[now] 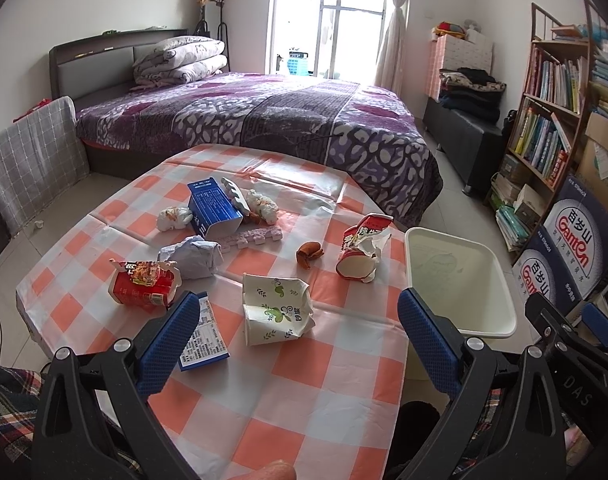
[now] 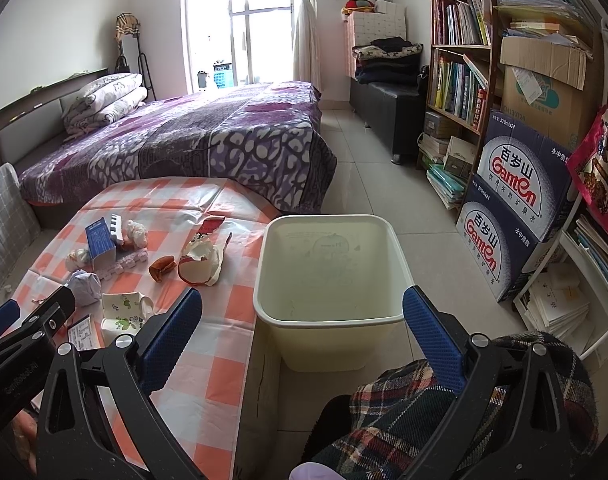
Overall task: Collect trash
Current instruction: 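Lower the left tool onto the red snack carton and close it, then grasp the white leaf-print paper carton with the right tool while the left tool holds the red carton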
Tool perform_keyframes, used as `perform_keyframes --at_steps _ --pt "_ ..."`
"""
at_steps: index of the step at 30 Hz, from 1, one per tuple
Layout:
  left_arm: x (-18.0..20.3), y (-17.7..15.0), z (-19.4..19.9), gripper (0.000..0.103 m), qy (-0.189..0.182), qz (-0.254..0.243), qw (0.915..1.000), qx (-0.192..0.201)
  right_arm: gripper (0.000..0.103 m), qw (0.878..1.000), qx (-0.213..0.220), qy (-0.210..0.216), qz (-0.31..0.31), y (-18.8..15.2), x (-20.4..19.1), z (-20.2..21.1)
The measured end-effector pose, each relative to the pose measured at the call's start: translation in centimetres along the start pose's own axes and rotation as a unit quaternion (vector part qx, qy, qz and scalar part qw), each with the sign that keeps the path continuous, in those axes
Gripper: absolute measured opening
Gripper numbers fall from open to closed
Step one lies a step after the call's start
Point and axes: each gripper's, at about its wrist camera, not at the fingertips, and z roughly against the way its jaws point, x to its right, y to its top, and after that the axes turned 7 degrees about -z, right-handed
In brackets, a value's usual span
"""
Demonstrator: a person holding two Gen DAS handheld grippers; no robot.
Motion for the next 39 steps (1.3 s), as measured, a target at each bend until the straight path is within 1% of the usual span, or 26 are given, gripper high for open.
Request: perform_keyframes --at_steps 3,5,8,10,13,15,16,17,18,20,22,24,26,27,29,30,31,32,33,34,35,36,37,38,39 --pt "-0.7 -0.1 -0.6 0.096 0.005 0.008 0.9998 -0.018 0.096 1.0 -0.019 0.014 -0.008 0.4 -0.3 -0.6" --pt "-1.3 0.1 -1.5 0.096 0.015 0.019 0.9989 -0.041 0.096 0.999 -0.046 0.027 -0.01 0.8 -0.8 -1.4" --pt "-2.8 0.4 -3.2 0.096 0.035 0.031 0.996 -0.076 0.096 0.993 -0.102 0.059 -0.013 1.0 -2.3 -3.5" --pt "-4.1 0.7 -4.5 0.096 0.049 0.04 0.993 -0.1 0.096 0.988 -0.138 0.073 -0.005 1.2 -3.8 -5.3" --pt "-6.5 1.1 -6.3 0.096 0.069 0.058 0.9873 -0.131 0.096 0.973 -0.202 0.107 0.003 1.7 -5.9 -8.0" --pt "-8.5 1.3 -7.8 0.096 0.079 0.077 0.9809 -0.16 0.096 0.964 -0.234 0.128 0.012 2.1 -7.4 -9.4" --pt "-10.1 1.3 -8.5 0.096 0.077 0.104 0.9756 -0.177 0.096 0.96 -0.246 0.136 0.021 2.2 -8.1 -10.0" --pt "-11.7 1.2 -9.2 0.096 0.069 0.141 0.9678 -0.197 0.096 0.955 -0.255 0.145 0.035 2.3 -9.0 -10.6" --pt "-13.6 0.9 -9.9 0.096 0.058 0.186 0.9563 -0.218 0.096 0.952 -0.263 0.151 0.052 2.3 -9.8 -11.2" --pt "-16.8 0.4 -11.0 0.096 0.044 0.266 0.9303 -0.249 0.096 0.944 -0.277 0.16 0.083 2.1 -11.3 -12.1" --pt "-19.6 -0.1 -11.7 0.096 0.041 0.339 0.9033 -0.26 0.096 0.938 -0.288 0.165 0.104 1.6 -12.5 -13.1" --pt "-21.9 -0.4 -12.2 0.096 0.048 0.392 0.8793 -0.266 0.096 0.934 -0.297 0.168 0.108 1.1 -13.3 -14.3" --pt "-23.5 -0.7 -13.0 0.096 0.045 0.437 0.8568 -0.271 0.096 0.928 -0.299 0.194 0.109 0.5 -13.8 -15.4" --pt "-24.0 -1.0 -13.4 0.096 0.037 0.459 0.8439 -0.275 0.096 0.926 -0.292 0.203 0.122 0.2 -14.2 -15.8" --pt "-24.9 -1.9 -14.6 0.096 0.016 0.502 0.8162 -0.285 0.096 0.92 -0.266 0.223 0.182 -0.4 -15.4 -16.0" --pt "-25.2 -2.5 -15.1 0.096 0.009 0.521 0.8029 -0.29 0.096 0.913 -0.249 0.235 0.222 -0.7 -16.2 -15.9" --pt "-25.3 -3.1 -15.6 0.096 0.006 0.535 0.7915 -0.295 0.096 0.904 -0.226 0.244 0.269 -1.1 -17.0 -15.5" --pt "-25.4 -3.6 -16.0 0.096 0.006 0.544 0.7846 -0.298 0.096 0.894 -0.205 0.248 0.313 -1.5 -17.6 -15.4" --pt "-25.4 -4.0 -16.3 0.096 0.01 0.55 0.7786 -0.302 0.096 0.88 -0.187 0.251 0.357 -2.1 -18.3 -15.3" --pt "-25.3 -4.5 -16.6 0.096 0.012 0.553 0.7735 -0.309 0.096 0.865 -0.179 0.253 0.395 -2.9 -18.8 -15.3" --pt "-25.2 -4.8 -16.9 0.092 0.008 0.557 0.7681 -0.316 0.096 0.852 -0.177 0.254 0.422 -3.6 -19.3 -15.5" --pt "-25.0 -4.9 -17.2 0.089 -0.002 0.559 0.7645 -0.321 0.096 0.839 -0.179 0.255 0.446 -4.3 -19.7 -15.8" --pt "-25.0 -4.9 -17.6 0.081 -0.009 0.554 0.7664 -0.325 0.096 0.825 -0.186 0.259 0.466 -4.9 -20.0 -16.2" --pt "-25.0 -4.6 -17.9 0.073 -0.012 0.546 0.7725 -0.323 0.096 0.812 -0.194 0.264 0.483 -5.5 -20.4 -16.4" --pt "-25.0 -4.1 -17.9 0.066 -0.015 0.536 0.7817 -0.318 0.096 0.802 -0.196 0.27 0.495 -6.1 -20.6 -16.3"
